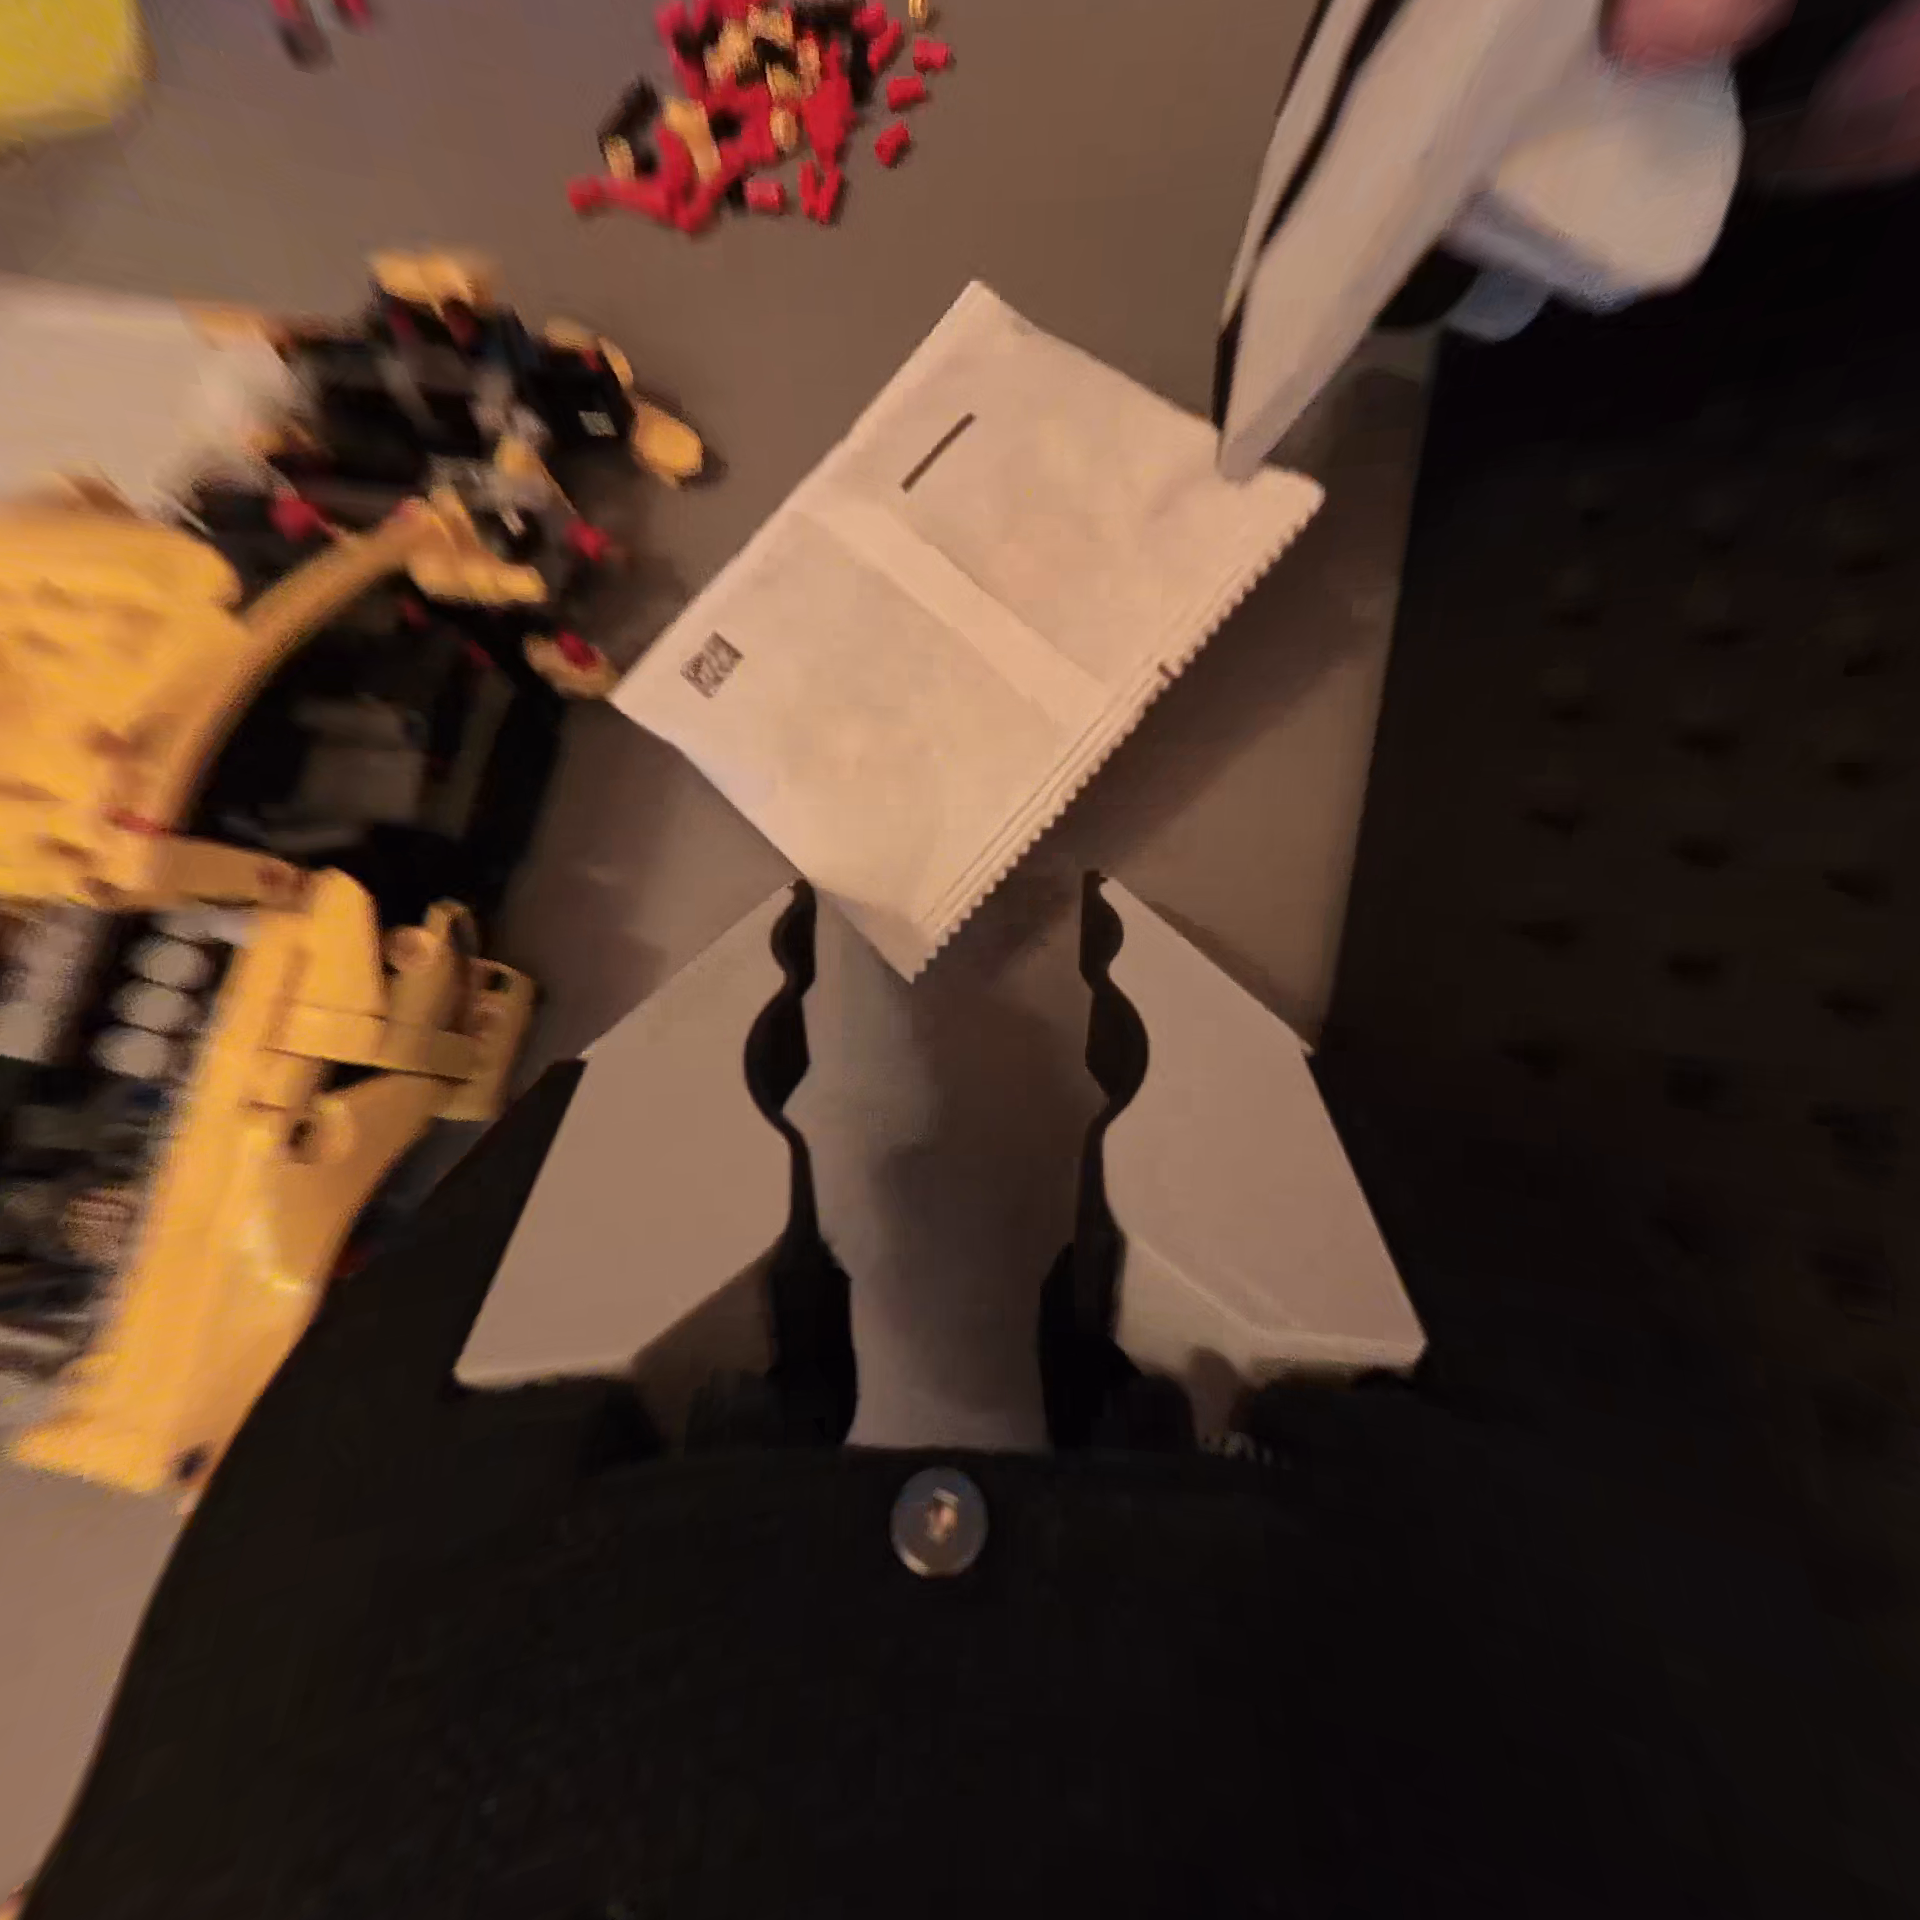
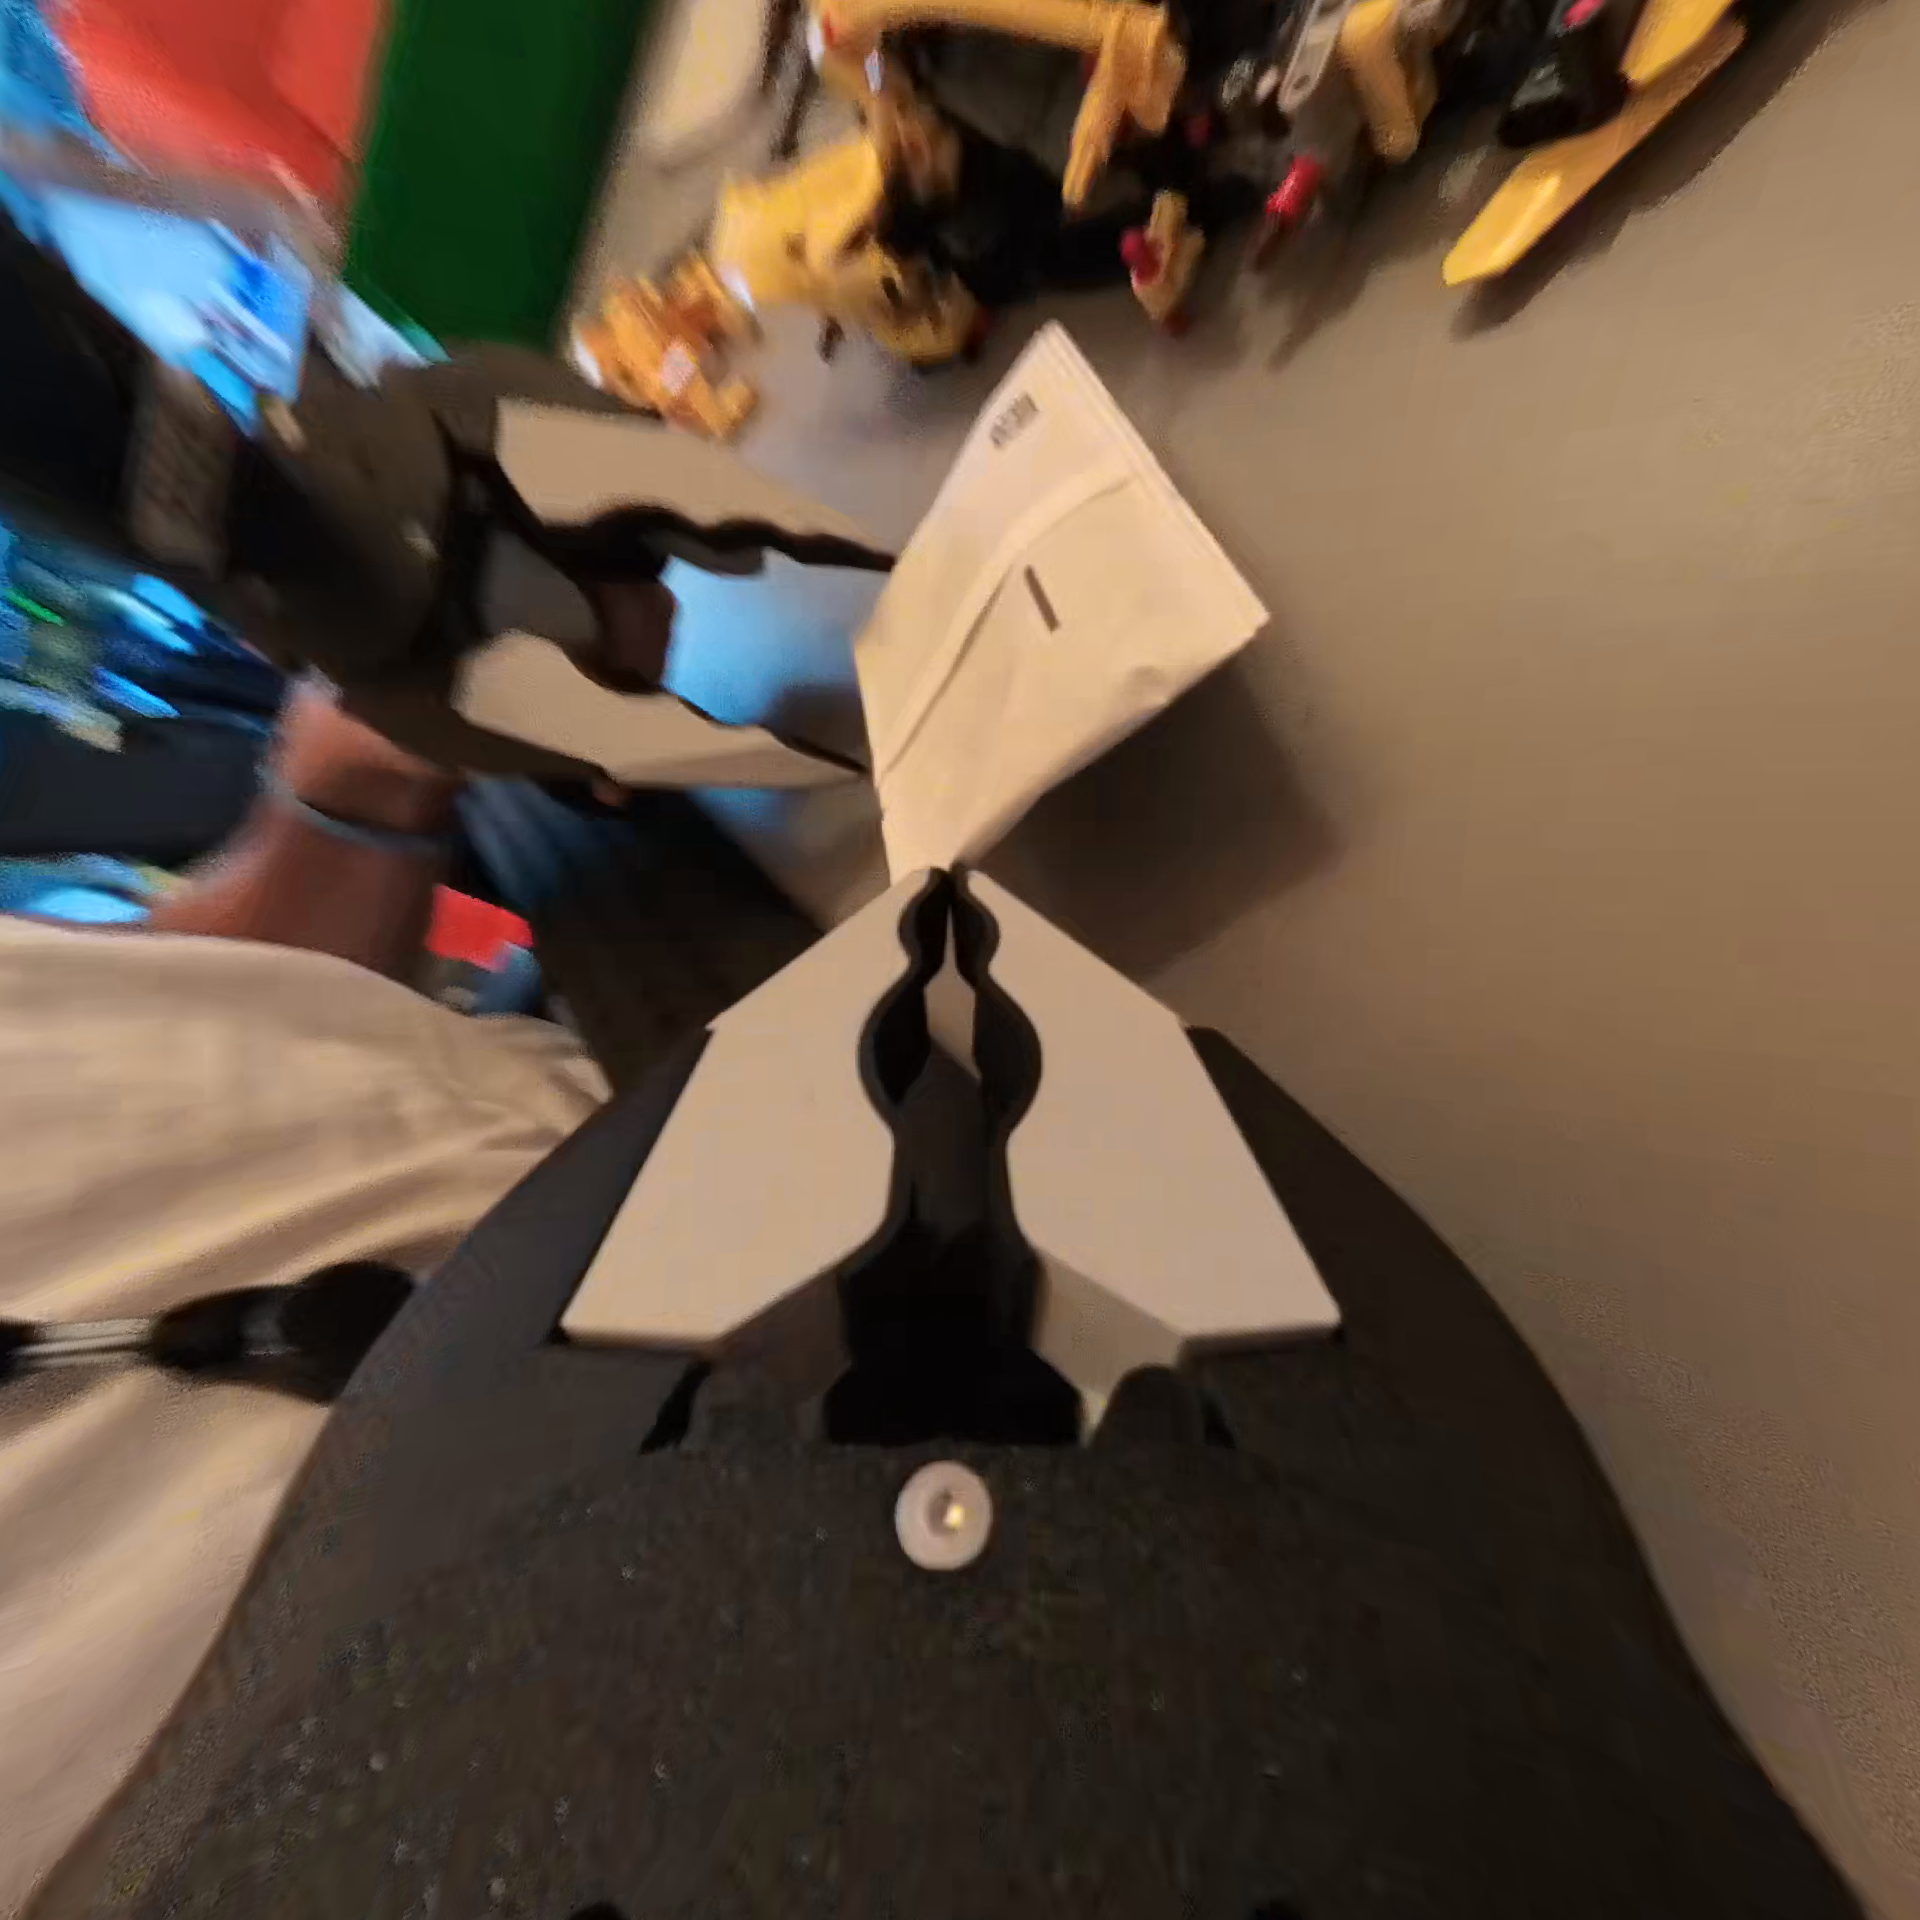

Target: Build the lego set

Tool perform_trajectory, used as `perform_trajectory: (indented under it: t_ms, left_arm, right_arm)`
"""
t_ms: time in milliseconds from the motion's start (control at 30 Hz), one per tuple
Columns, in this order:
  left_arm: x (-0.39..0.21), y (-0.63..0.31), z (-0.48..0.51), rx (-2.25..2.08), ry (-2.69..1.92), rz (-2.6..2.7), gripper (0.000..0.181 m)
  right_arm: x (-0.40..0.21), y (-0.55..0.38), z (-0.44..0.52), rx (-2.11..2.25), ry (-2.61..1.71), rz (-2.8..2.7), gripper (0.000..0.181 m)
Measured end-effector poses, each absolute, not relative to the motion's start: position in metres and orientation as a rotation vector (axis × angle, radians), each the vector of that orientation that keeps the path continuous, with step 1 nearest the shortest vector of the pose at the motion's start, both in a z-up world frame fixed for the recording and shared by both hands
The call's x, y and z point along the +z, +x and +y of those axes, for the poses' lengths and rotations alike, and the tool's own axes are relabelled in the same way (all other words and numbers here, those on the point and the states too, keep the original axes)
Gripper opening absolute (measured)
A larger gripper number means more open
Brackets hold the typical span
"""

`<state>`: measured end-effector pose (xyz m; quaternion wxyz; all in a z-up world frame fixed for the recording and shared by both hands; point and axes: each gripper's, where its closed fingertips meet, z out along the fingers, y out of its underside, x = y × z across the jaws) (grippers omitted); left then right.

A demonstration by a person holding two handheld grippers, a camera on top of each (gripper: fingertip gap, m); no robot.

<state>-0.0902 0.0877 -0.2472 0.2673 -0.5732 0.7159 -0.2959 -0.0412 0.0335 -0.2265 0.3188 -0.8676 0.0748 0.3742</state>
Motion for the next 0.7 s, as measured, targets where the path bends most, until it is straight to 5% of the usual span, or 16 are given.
perform_trajectory:
  t_ms: [100,167,267,700]
  left_arm:
    - [-0.226,-0.088,0.091,-0.503,-1.184,1.971,0.046]
    - [-0.205,-0.082,0.086,-0.293,-0.847,1.942,0.025]
    - [-0.198,-0.071,0.079,-0.142,-0.590,1.940,0.024]
    - [-0.182,-0.056,0.066,-0.448,-0.542,1.960,0.016]
  right_arm:
    - [-0.214,-0.034,0.034,1.145,-2.165,0.385,0.000]
    - [-0.208,-0.031,0.033,1.227,-2.108,0.472,0.000]
    - [-0.198,-0.038,0.031,1.368,-2.052,0.490,0.000]
    - [-0.176,-0.007,0.039,1.399,-2.042,0.471,0.000]
